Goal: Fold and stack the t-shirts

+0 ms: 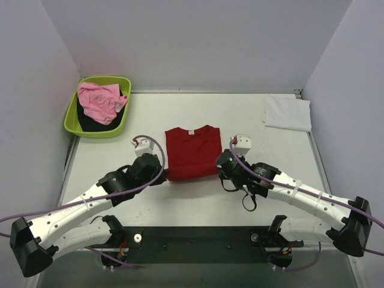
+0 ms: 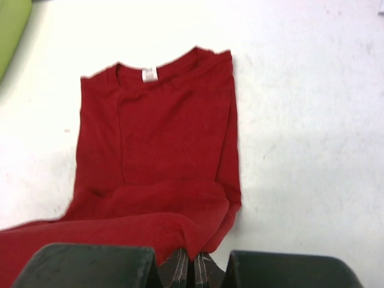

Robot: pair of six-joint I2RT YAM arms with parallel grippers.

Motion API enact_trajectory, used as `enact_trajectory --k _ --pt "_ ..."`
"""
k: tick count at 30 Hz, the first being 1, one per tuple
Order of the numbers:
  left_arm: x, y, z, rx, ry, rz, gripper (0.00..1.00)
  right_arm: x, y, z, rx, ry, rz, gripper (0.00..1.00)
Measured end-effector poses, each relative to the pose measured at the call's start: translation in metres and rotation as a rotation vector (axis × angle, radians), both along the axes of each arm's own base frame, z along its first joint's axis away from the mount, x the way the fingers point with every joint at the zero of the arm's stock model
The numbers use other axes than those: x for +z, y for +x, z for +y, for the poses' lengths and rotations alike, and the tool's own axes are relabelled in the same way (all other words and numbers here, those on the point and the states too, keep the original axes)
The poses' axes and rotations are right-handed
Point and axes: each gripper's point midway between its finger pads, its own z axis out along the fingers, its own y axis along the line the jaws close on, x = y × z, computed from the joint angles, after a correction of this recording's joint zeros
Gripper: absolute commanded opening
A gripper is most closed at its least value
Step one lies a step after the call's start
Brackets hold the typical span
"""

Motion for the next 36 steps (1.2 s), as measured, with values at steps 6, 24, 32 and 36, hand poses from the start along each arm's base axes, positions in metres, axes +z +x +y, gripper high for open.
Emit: enact_trajectory --k 6,24,32,36 --pt "0.001 0.037 0.002 0.031 0.011 0.005 0.0 0.022 0.047 0.002 -0.048 0.036 -0.012 0.0" --pt "-0.01 0.152 0.005 0.104 0.019 0.04 0.0 -0.004 0.163 0.029 -0.083 0.063 0.094 0.0" --pt "-0.033 0.193 0.015 0.14 0.007 0.074 0.0 -0.033 0.198 0.025 -0.112 0.085 0.151 0.0" --pt "-0.048 0.213 0.018 0.147 0.0 0.099 0.0 -0.041 0.216 0.028 -0.117 0.101 0.161 0.0"
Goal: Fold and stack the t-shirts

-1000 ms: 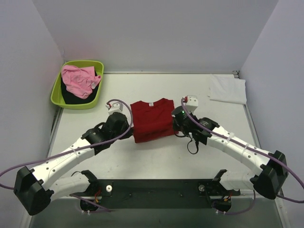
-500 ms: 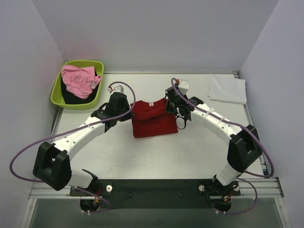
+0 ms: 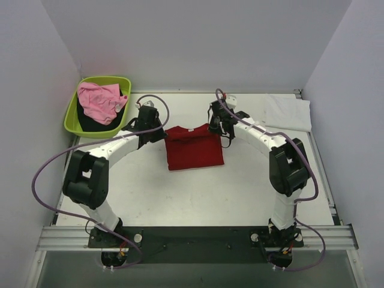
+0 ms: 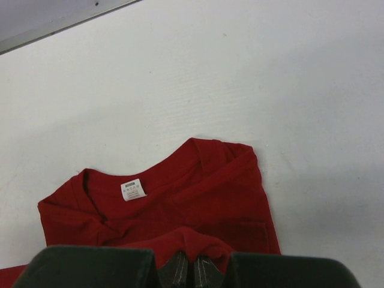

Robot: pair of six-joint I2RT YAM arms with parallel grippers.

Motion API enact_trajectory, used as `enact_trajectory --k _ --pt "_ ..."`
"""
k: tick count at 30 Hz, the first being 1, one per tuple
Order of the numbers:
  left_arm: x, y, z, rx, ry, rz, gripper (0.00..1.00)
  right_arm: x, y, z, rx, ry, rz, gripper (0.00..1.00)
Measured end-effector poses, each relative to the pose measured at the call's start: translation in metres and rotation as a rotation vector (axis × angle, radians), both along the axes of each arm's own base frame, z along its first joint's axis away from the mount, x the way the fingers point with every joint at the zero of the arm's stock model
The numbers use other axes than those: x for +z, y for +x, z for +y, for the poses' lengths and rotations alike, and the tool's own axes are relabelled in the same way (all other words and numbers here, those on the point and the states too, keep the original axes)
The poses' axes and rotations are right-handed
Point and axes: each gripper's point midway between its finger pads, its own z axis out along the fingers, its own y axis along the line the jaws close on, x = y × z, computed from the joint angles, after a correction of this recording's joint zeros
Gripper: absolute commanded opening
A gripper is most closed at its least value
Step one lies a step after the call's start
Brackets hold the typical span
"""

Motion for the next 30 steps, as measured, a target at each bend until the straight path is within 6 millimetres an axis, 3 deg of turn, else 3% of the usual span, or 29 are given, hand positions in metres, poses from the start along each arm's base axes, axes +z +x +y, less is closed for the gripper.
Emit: enact_trajectory --k 10,18,19,20,22,23,26,30 --pt "-0.032 0.038 -0.003 -0.01 -0.031 0.007 0.0 -0.007 0.031 -0.002 -0.024 0.025 0.001 0.0" --pt "-0.043 0.064 -0.019 -0.046 -0.087 -0.031 0.0 -0.026 0.039 -0.018 -0.061 0.009 0.032 0.0" --pt "-0.042 0.067 -0.021 -0.049 -0.093 -0.038 0.19 -0.026 0.041 -0.021 -0.067 0.009 0.032 0.0" --pt "-0.04 0.072 -0.024 -0.055 -0.101 -0.048 0.36 -0.025 0.042 -0.023 -0.074 0.011 0.03 0.07" --pt "-0.035 0.079 -0.028 -0.059 -0.114 -0.063 0.93 -0.025 0.045 -0.027 -0.084 0.013 0.026 0.28" --pt "-0.032 0.082 -0.029 -0.063 -0.115 -0.072 0.93 -0.025 0.046 -0.029 -0.091 0.015 0.027 0.5" --pt "-0.022 0.089 -0.032 -0.052 -0.132 -0.095 0.94 -0.024 0.049 -0.034 -0.105 0.016 0.02 0.71" --pt "-0.012 0.095 -0.033 -0.05 -0.141 -0.131 0.94 -0.022 0.054 -0.037 -0.111 0.015 0.0 0.79"
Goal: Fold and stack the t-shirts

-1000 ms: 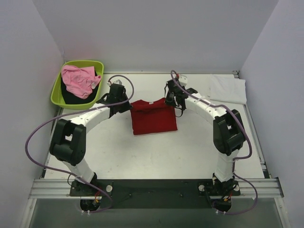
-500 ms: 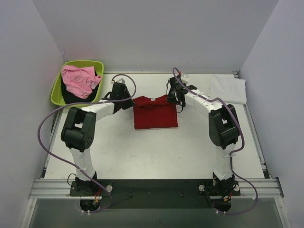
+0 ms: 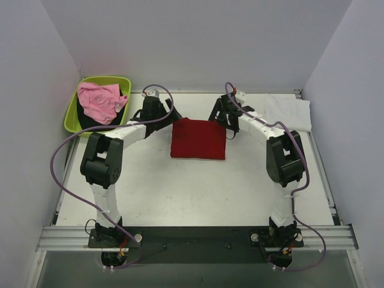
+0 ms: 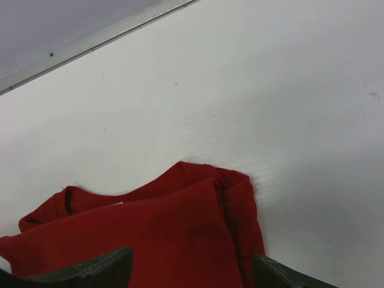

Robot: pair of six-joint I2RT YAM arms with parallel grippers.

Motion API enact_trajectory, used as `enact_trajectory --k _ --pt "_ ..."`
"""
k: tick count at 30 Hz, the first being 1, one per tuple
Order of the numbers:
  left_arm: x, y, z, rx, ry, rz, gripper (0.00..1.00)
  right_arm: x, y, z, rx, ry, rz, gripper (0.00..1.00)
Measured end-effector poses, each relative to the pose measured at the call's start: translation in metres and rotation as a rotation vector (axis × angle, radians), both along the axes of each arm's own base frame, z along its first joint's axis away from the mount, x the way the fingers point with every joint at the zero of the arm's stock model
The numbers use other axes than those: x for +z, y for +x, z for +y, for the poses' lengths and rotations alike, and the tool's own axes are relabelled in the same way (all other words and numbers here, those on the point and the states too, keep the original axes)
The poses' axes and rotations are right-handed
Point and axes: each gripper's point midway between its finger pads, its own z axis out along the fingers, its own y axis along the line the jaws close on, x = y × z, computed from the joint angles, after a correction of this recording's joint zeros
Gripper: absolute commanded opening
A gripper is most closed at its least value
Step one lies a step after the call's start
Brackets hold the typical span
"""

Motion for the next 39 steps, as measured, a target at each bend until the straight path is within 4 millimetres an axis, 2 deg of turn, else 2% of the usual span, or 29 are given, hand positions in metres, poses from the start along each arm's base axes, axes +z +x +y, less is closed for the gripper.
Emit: enact_trajectory --k 3,7,11,13,17,20,25,29,32,34,39 --pt "0.012 -0.003 0.0 0.002 -0.008 -0.024 0.94 0.005 0.005 0.001 0.003 0.003 -0.031 0.84" --pt "0.043 -0.01 -0.006 -0.013 -0.029 -0.079 0.94 0.014 -0.001 0.007 0.026 0.0 -0.049 0.87" --pt "0.075 -0.027 -0.032 -0.076 -0.078 -0.159 0.95 0.031 -0.014 0.024 0.083 0.059 -0.08 0.94" --pt "0.08 -0.038 -0.05 -0.129 -0.114 -0.187 0.95 0.039 -0.023 0.033 0.124 0.104 -0.086 0.95" --pt "0.062 -0.065 -0.078 -0.232 -0.201 -0.172 0.95 0.053 -0.022 0.047 0.193 0.207 -0.103 0.96" --pt "0.039 -0.072 -0.087 -0.276 -0.254 -0.151 0.95 0.056 -0.021 0.046 0.213 0.265 -0.103 0.96" --pt "-0.001 -0.081 -0.091 -0.303 -0.279 -0.106 0.95 0.043 -0.029 0.033 0.211 0.289 -0.068 0.97" --pt "-0.013 -0.08 -0.094 -0.319 -0.286 -0.103 0.95 0.034 -0.032 0.026 0.205 0.297 -0.05 0.97" --pt "-0.017 -0.081 -0.095 -0.327 -0.294 -0.112 0.95 0.02 -0.038 0.012 0.173 0.28 -0.026 0.97" --pt "-0.02 -0.084 -0.095 -0.331 -0.297 -0.114 0.95 0.014 -0.039 -0.005 0.129 0.255 -0.019 0.98" --pt "-0.036 -0.1 -0.09 -0.336 -0.29 -0.1 0.96 0.016 -0.017 -0.07 -0.041 0.142 -0.043 1.0"
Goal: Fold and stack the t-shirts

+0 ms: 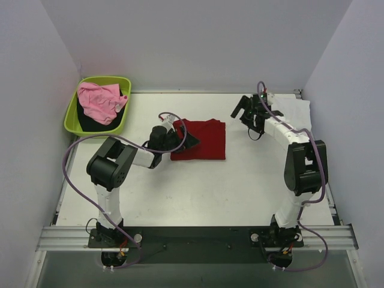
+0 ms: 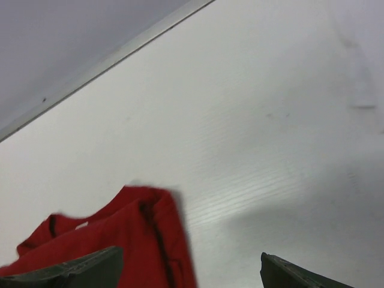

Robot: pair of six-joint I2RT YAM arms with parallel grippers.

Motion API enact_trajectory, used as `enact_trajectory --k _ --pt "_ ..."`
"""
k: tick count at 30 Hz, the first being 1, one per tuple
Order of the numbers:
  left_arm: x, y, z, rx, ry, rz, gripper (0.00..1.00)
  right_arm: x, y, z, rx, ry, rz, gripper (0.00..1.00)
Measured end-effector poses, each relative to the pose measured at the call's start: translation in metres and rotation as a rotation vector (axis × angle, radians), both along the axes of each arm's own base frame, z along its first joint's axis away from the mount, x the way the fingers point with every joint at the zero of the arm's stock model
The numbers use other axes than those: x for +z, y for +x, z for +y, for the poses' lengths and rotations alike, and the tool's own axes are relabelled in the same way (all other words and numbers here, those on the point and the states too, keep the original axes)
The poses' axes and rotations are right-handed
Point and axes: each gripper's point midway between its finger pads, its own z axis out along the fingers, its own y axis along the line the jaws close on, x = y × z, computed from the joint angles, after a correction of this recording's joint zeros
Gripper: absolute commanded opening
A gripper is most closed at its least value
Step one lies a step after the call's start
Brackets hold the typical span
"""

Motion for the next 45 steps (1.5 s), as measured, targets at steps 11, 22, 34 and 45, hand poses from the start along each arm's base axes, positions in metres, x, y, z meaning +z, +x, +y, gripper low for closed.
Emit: enact_trajectory --k 11,22,34,45 --pt "-0.002 -0.031 0.0 -0.027 -0.01 -0.049 0.96 0.009 0.067 -0.1 -0.21 -0.11 -0.035 1.0" --pt "-0.002 -0.084 0.003 -0.074 -0.007 -0.036 0.97 -0.026 0.103 -0.156 -0.285 -0.13 0.021 1.0" --pt "0.01 -0.119 0.01 -0.101 0.04 -0.011 0.98 -0.031 0.123 -0.174 -0.294 -0.107 0.006 1.0" --pt "0.062 -0.126 0.02 -0.086 0.023 -0.099 0.97 -0.053 0.134 -0.163 -0.28 0.0 0.071 1.0"
